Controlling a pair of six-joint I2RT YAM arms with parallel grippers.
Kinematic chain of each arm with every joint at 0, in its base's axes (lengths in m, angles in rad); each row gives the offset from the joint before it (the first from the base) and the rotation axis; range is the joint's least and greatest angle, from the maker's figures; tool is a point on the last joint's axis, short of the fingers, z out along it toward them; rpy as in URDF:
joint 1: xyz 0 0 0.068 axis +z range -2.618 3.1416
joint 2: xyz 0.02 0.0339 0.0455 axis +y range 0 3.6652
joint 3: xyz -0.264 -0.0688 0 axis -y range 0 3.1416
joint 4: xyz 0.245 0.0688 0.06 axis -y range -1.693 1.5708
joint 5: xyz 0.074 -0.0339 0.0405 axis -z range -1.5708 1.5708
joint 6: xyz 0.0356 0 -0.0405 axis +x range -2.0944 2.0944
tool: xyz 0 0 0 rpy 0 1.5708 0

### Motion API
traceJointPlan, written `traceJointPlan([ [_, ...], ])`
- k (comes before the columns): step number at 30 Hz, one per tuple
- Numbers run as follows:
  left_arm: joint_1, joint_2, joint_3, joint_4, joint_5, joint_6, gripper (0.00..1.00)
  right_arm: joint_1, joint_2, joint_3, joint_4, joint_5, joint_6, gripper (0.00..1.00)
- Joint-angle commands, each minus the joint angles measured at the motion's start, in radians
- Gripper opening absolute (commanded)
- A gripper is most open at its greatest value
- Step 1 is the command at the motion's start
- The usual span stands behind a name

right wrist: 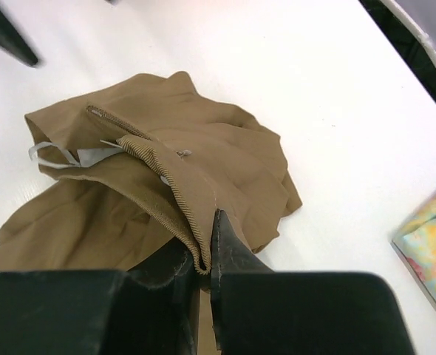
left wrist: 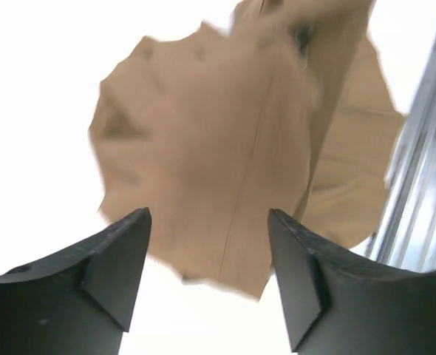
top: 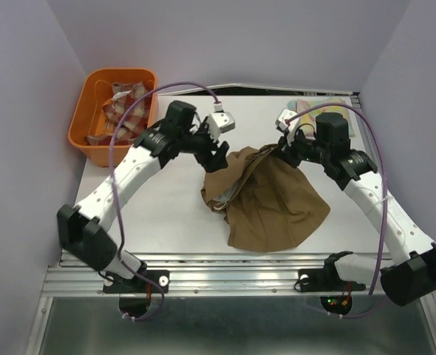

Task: Fold and stack the skirts
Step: Flatten the skirt out

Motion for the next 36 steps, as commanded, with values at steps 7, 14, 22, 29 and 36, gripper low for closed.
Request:
traceJointPlan([
  [7, -0.012, -0.565, -0.696, 0.284, -0.261, 0.23, 0.86, 0.005, 0.054, 0.12, 0.0, 0.053, 0.068, 0.01],
  [14, -0.015, -0.68, -0.949, 0.488, -0.195, 0.528, 0.87, 0.005, 0.089, 0.181, -0.017, 0.067, 0.088, 0.01],
  [22, -0.058, -0.584, -1.088, 0.807, -0.215, 0.579, 0.97, 0.005, 0.103, 0.2, -0.025, 0.084, 0.106, 0.01],
  [29, -0.196, -0.519, -1.135, 0.943, -0.258, 0.5, 0.99, 0.005, 0.124, 0.218, -0.008, 0.105, 0.135, 0.01],
  [36, -0.273, -0.459, -1.138, 0.963, -0.3, 0.522, 0.92, 0.005, 0.131, 0.226, 0.002, 0.117, 0.146, 0.01],
])
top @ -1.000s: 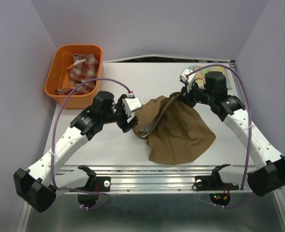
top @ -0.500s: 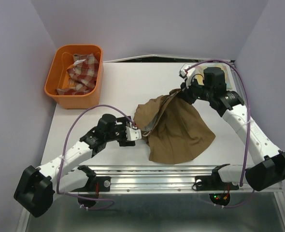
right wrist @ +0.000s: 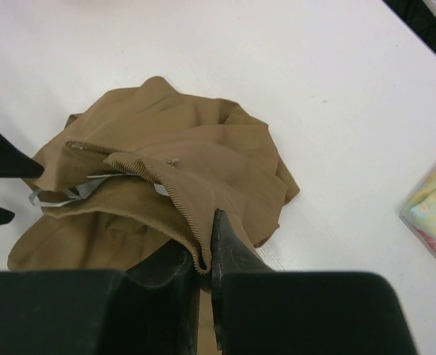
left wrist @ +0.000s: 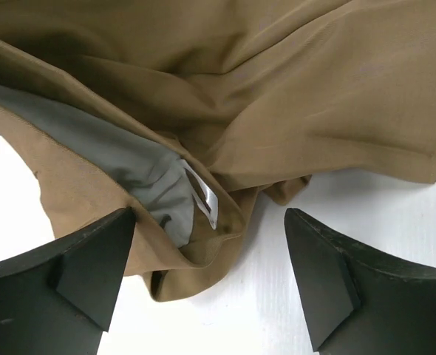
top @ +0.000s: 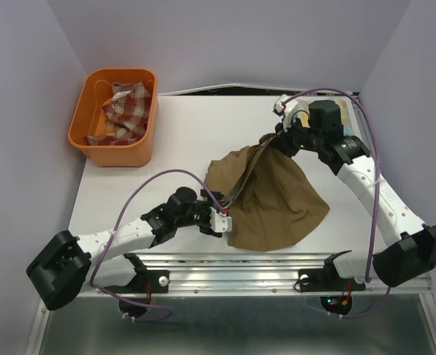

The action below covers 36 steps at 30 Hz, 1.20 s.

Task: Fold and stack the skirts
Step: Flatten the skirt out

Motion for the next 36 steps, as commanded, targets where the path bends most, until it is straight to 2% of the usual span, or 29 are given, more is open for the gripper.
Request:
traceJointPlan([
  [1, -0.016, 0.057, 0.01, 0.073, -0.034, 0.015, 0.87, 0.005, -0.013, 0.059, 0.061, 0.011, 0.019, 0.01],
  [3, -0.016, 0.081, 0.027, 0.071, -0.077, 0.006, 0.79, 0.005, -0.016, 0.059, 0.06, 0.011, 0.016, 0.01],
  [4, -0.016, 0.091, 0.036, 0.062, -0.097, -0.005, 0.7, 0.005, -0.021, 0.059, 0.06, 0.013, 0.008, 0.01],
  [6, -0.011, 0.103, 0.058, 0.042, -0.141, -0.029, 0.6, 0.005, -0.027, 0.058, 0.057, 0.025, -0.007, 0.01],
  [9, 0.004, 0.069, 0.047, 0.044, -0.175, -0.048, 0.57, 0.005, -0.045, 0.046, 0.055, 0.03, -0.024, 0.01],
  [12, 0.006, 0.045, 0.03, 0.067, -0.215, -0.052, 0.48, 0.005, -0.055, 0.033, 0.051, 0.019, -0.029, 0.01],
  [15, 0.007, 0.039, 0.049, 0.079, -0.257, -0.066, 0.32, 0.005, -0.059, 0.029, 0.051, 0.022, -0.036, 0.01],
  [17, 0.015, 0.025, 0.07, 0.076, -0.286, -0.069, 0.15, 0.005, -0.064, 0.029, 0.045, 0.027, -0.049, 0.01],
  [18, 0.027, 0.019, 0.079, 0.058, -0.289, -0.071, 0.03, 0.005, -0.068, 0.029, 0.043, 0.034, -0.053, 0.01],
  [19, 0.035, 0.01, 0.102, 0.045, -0.29, -0.072, 0.0, 0.005, -0.071, 0.03, 0.038, 0.04, -0.055, 0.01],
  [28, 0.147, -0.124, 0.225, -0.14, -0.225, -0.131, 0.0, -0.013, -0.091, 0.007, 0.023, 0.097, -0.112, 0.01],
  [33, 0.26, -0.124, 0.397, -0.209, -0.25, -0.23, 0.0, -0.033, -0.133, -0.043, 0.008, 0.108, -0.185, 0.01],
  [36, 0.322, -0.078, 0.567, -0.269, -0.315, -0.319, 0.0, -0.044, -0.166, -0.059, -0.02, 0.114, -0.254, 0.01],
])
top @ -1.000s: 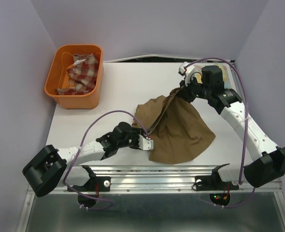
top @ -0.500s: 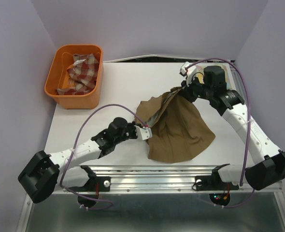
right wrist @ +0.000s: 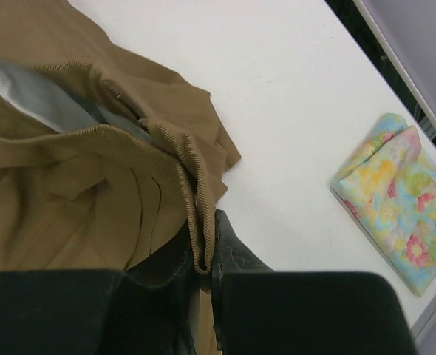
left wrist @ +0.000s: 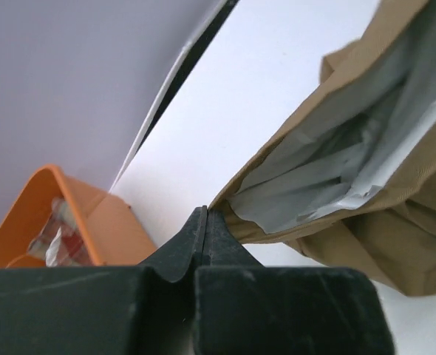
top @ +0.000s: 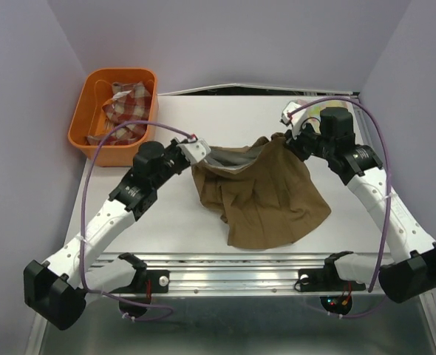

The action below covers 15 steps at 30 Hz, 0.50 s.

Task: Fold and stack the skirts
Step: Flatten the skirt out

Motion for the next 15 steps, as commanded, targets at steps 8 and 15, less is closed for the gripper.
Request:
traceJointPlan([
  [8, 0.11, 0.113, 0.448, -0.189, -0.218, -0.294, 0.0, -0.034, -0.149, 0.011, -0.061, 0.031, -0.162, 0.01],
  [15, 0.11, 0.173, 0.584, -0.282, -0.275, -0.319, 0.0, -0.068, -0.081, 0.073, -0.057, 0.034, -0.167, 0.01],
])
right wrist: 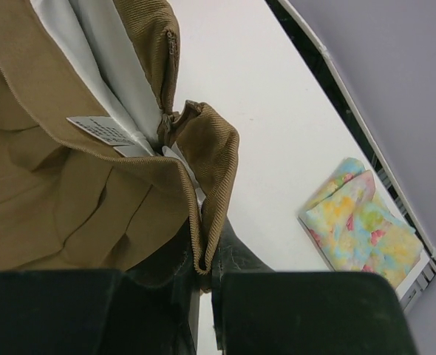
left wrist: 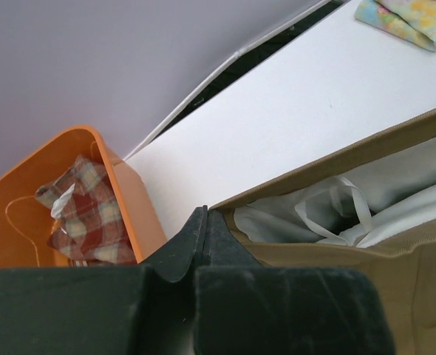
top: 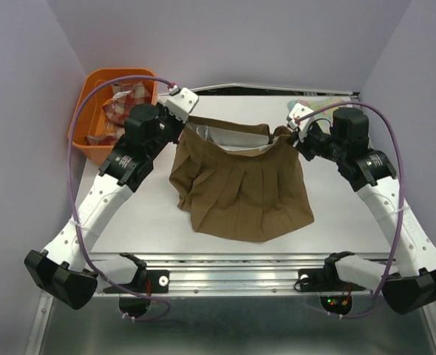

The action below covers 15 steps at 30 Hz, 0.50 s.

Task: Fold and stack the skirts
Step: Flatten the skirt out

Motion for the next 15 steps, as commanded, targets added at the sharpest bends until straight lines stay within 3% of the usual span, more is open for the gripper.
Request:
traceJointPlan([
  [1, 0.024, 0.013, 0.095, 0.005, -0.124, -0.01, 0.0, -0.066, 0.08, 0.098, -0.008, 0.045, -0.025, 0.01],
  [5, 0.025, 0.105, 0.149, 0.077, -0.128, 0.028, 0.0, -0.129, 0.198, 0.201, 0.056, -0.013, -0.02, 0.01],
  [10, 0.091, 0.333, 0.351, 0.193, -0.124, 0.065, 0.0, -0.219, 0.53, 0.481, 0.125, -0.047, 0.009, 0.01],
  [11, 0.105, 0.434, 0.481, 0.192, -0.121, 0.059, 0.0, -0.229, 0.584, 0.632, 0.124, -0.05, 0.015, 0.01],
  [14, 0.163, 0.593, 0.716, 0.178, -0.112, 0.038, 0.0, -0.242, 0.776, 0.858, 0.122, -0.056, 0.03, 0.01],
  [15, 0.175, 0.696, 0.896, 0.176, -0.105, 0.03, 0.0, -0.242, 0.816, 0.999, 0.122, -0.055, 0.036, 0.01],
])
